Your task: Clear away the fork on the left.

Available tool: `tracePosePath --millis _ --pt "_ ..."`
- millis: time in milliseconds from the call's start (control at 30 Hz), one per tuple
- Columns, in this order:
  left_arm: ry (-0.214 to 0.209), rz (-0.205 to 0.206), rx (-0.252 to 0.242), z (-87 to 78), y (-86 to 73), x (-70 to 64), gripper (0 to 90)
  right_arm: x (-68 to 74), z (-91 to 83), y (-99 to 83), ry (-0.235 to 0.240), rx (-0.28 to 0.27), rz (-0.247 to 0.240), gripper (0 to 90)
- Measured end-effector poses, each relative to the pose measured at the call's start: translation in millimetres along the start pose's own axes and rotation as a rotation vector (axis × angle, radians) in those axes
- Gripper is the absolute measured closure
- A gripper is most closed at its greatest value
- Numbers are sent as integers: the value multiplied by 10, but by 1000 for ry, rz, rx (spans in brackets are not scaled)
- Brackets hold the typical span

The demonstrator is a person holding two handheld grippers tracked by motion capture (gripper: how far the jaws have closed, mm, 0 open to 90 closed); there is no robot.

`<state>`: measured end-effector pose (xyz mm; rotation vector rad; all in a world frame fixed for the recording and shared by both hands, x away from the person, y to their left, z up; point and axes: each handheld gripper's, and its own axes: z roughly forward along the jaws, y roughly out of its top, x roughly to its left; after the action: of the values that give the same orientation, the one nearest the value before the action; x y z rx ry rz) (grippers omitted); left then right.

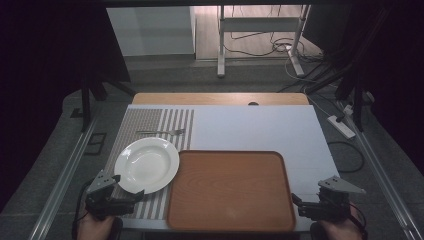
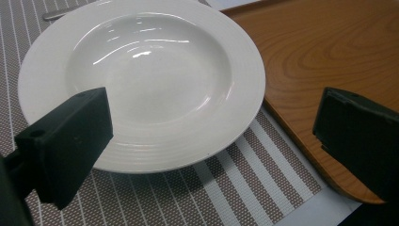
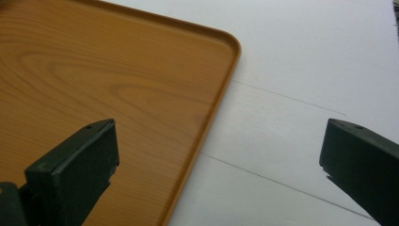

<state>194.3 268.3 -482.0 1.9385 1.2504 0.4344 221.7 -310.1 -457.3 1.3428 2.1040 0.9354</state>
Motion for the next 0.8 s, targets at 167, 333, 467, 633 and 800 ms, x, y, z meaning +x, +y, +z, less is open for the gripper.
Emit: tracePosePath --millis 167,333,467,633,800 --pt "-8 3 6 5 3 2 0 -27 7 -1 23 14 6 0" --pt "-16 -6 14 12 6 15 0 -22 13 0 28 19 1 0" --pt "-17 -3 24 22 12 15 0 -4 19 2 28 27 -18 0" --pt "-18 -9 33 31 16 18 0 7 25 4 29 32 -32 0" --pt "-22 -16 46 42 22 24 0 8 23 4 35 33 -37 0"
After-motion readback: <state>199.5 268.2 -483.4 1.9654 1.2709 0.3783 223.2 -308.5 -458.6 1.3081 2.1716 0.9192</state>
